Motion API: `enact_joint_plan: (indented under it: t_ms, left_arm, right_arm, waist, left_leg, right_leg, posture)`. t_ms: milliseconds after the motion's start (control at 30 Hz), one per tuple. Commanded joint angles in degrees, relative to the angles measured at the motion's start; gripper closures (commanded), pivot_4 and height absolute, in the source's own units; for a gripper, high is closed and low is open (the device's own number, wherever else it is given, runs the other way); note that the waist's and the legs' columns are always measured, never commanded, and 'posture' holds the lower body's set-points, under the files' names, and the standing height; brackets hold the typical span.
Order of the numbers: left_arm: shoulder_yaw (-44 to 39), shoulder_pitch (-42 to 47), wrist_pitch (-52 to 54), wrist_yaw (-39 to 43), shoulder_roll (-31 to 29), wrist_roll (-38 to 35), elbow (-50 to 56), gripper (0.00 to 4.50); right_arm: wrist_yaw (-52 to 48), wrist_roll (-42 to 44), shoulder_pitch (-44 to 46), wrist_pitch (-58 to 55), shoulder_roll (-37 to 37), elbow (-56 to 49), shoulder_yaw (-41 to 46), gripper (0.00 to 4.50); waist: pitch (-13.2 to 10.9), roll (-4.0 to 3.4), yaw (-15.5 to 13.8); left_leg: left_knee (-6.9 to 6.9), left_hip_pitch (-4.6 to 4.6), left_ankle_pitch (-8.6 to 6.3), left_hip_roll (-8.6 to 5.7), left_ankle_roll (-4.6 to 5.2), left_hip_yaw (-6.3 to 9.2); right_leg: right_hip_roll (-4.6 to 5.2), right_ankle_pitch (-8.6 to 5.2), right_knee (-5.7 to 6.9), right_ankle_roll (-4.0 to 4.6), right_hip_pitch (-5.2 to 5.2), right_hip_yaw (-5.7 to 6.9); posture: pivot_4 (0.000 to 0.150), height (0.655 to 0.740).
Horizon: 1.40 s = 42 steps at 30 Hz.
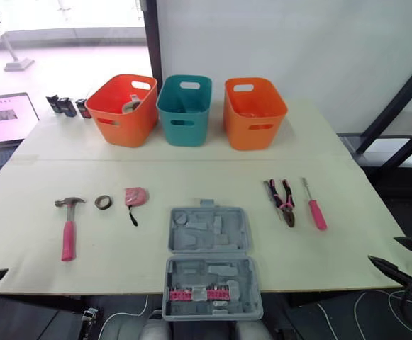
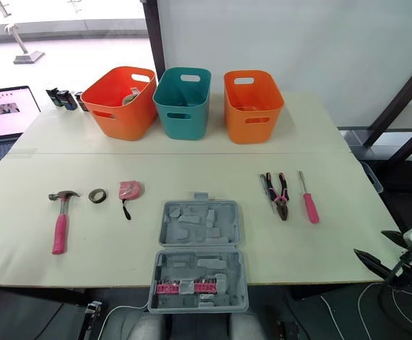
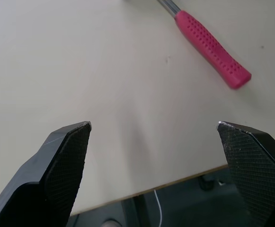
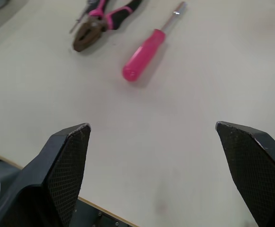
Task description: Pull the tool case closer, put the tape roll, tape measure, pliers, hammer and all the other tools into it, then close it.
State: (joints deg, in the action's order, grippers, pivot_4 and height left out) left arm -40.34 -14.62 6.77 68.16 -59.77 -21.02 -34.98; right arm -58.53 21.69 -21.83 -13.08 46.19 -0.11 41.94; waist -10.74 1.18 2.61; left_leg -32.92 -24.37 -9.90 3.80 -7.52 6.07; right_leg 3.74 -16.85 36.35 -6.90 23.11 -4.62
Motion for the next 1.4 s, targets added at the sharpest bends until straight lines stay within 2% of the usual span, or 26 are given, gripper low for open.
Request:
enact_joint_plan:
  t_ms: [33,267,433,533,667,733,833,1000,1167,1400]
  left_arm:
    - [-0.1,0.1,-1.1,0.3,-0.1,-0.5,1.3,0.02]
    - [2.3,-0.8,6.7,-1.4,3.9,-2.9,12.6,0.02]
    - [6.5,5.7,7.2,-8.0,7.0,-1.1,14.7,0.02]
    - [10.0,11.8,2.2,-9.4,8.2,0.6,14.0,0.02]
    - [19.4,23.5,0.2,-1.1,5.4,3.3,7.8,0.02]
    - [25.6,32.9,-3.0,4.6,4.0,7.1,-0.6,0.02]
    - [35.9,46.8,-11.6,9.5,3.5,16.4,-14.2,0.02]
    - [44.9,62.7,-20.0,12.2,6.4,25.4,-30.3,0.02]
    - [49.5,69.3,-21.3,13.2,8.9,31.0,-37.1,0.02]
    - [51.3,71.0,-20.8,7.6,11.4,35.2,-40.5,0.02]
  right_arm:
    - [-0.5,2.0,0.2,0.6,1.5,0.6,3.3,0.0]
    - [0.8,4.5,-2.0,-3.2,0.4,-7.0,4.5,0.0]
    - [5.4,10.6,-2.2,-13.8,0.1,-24.3,0.6,0.0]
    - [10.0,15.1,2.6,-20.2,0.9,-33.1,-4.8,0.0]
    - [14.5,19.5,13.1,-26.1,2.0,-41.3,-15.8,0.0]
    - [16.1,19.6,20.0,-28.1,1.7,-43.1,-23.4,0.0]
    - [14.8,15.5,27.7,-27.2,2.0,-42.6,-34.1,0.0]
    - [14.9,9.5,35.7,-24.9,-0.2,-38.7,-44.7,0.0]
    - [15.5,5.8,38.8,-23.2,-1.6,-36.1,-47.6,0.0]
    - [19.0,5.4,36.5,-24.8,-2.8,-38.8,-45.0,0.0]
  waist:
    - [0.0,0.0,0.0]
    - [0.0,-0.01,-0.1]
    - [0.0,-0.05,-0.2]
    - [0.1,0.03,-0.1]
    - [0.1,0.09,-0.2]
    - [0.1,0.12,-0.3]
    - [0.1,0.11,-0.5]
    - [0.1,0.14,-0.2]
    - [0.1,0.15,0.0]
    - [0.1,0.16,-0.1]
  left_leg:
    - [-0.01,0.0,0.0,0.0,0.0,0.0]
    - [-0.02,0.0,0.0,0.0,0.01,-0.05]
    - [-0.09,0.04,0.01,0.02,0.02,-0.02]
    - [-0.18,0.08,0.02,0.02,0.02,-0.01]
    - [-0.25,0.09,0.05,0.02,0.02,0.01]
    - [-0.24,0.06,0.07,0.02,0.02,0.04]
    - [-0.2,-0.05,0.07,0.01,0.04,0.07]
    - [-0.14,-0.13,0.01,0.0,0.16,0.11]
    - [-0.13,-0.11,0.01,0.04,0.17,0.24]
    - [-0.22,-0.11,0.03,0.04,0.15,0.26]
  right_leg:
    - [0.0,0.0,0.0,0.0,0.0,0.0]
    - [0.0,0.0,0.01,0.0,-0.28,-0.05]
    - [-0.04,0.0,0.08,-0.02,-0.35,-0.05]
    - [-0.05,0.01,0.08,-0.01,-0.44,-0.05]
    - [-0.08,0.09,0.09,0.09,-0.46,-0.05]
    - [-0.11,0.11,0.1,0.1,-0.46,-0.04]
    - [-0.14,0.08,0.1,0.02,-0.39,-0.01]
    - [-0.18,0.01,0.32,-0.52,-0.33,0.01]
    - [-0.27,-0.13,1.09,-0.68,-0.08,0.13]
    - [-0.27,-0.11,1.19,-0.67,-0.09,0.12]
  posture:
    - [0.15,0.74]
    - [0.15,0.74]
    - [0.15,0.74]
    - [0.15,0.74]
    - [0.15,0.74]
    - [0.15,0.74]
    - [0.15,0.74]
    - [0.15,0.74]
    - [0.15,0.74]
    - [0.15,0.74]
